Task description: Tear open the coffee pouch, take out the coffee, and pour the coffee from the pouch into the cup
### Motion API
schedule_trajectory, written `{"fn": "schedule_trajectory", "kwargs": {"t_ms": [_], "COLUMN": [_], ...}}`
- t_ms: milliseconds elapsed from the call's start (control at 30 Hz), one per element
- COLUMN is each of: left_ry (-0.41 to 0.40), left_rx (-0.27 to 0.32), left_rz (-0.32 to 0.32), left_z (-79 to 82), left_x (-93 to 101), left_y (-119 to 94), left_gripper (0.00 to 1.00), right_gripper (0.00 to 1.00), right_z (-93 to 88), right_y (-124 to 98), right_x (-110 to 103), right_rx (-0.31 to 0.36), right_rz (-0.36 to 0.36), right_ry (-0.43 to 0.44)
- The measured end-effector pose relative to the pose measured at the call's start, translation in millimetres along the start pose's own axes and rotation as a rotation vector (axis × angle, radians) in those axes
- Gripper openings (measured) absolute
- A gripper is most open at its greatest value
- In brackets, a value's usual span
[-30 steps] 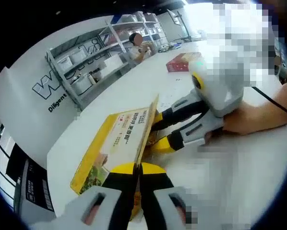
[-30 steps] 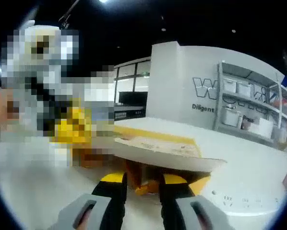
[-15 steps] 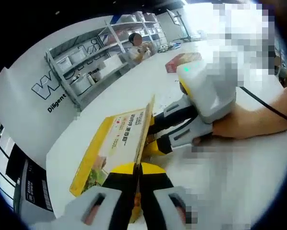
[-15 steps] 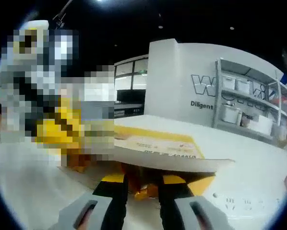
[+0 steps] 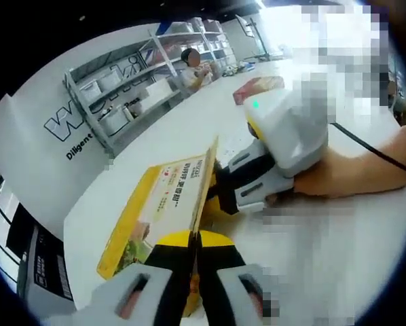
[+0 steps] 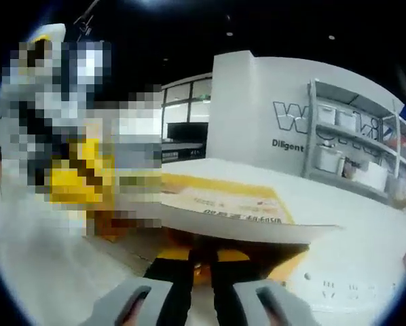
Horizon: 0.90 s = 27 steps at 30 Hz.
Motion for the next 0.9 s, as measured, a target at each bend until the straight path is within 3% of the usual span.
{"fn": "schedule_trajectory", "kwargs": {"t_ms": [133, 633, 800, 833, 900], "left_ry": [-0.003, -0.018, -0.015, -0.016, -0.021], "left_rx": [0.003, 0.013, 0.007, 0.008, 0.013], "left_rz": [0.0, -0.004, -0.002, -0.003, -0.005], "left_z": [0.1, -2.0, -3.1, -3.2, -3.5], "left_x": [0.6, -0.3, 2.4, 2.4, 2.3], "left_y": [-1, -3, -2, -3, -3], "left_gripper": [0.04, 0.04, 0.04, 0.04, 0.04], "right_gripper": [0.03, 0.02, 0.03, 0.05, 0.19], "right_z": [0.7, -2.7, -4.0, -3.3, -2.3], "right_y": [-1, -23, -34, -36, -31], "right_x": [0, -13, -5, -3, -6], "right_rx": [0.01, 0.018, 0.036, 0.05, 0.057], "right_rz": [0.002, 0.047, 0.023, 0.017, 0.023], "right_ry": [0.005, -0.013, 0.012, 0.012, 0.003]}}
Point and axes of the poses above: the point that each gripper's makers call its tool centre point, and the gripper's own axes: y roughly forward along the fingers, x roughly to its right, z roughly out of its top, the point moved 5 cm from there along -y, roughly backward along the fingers, and after that the axes turned 13 degrees about -z, right-handed, at the moved point
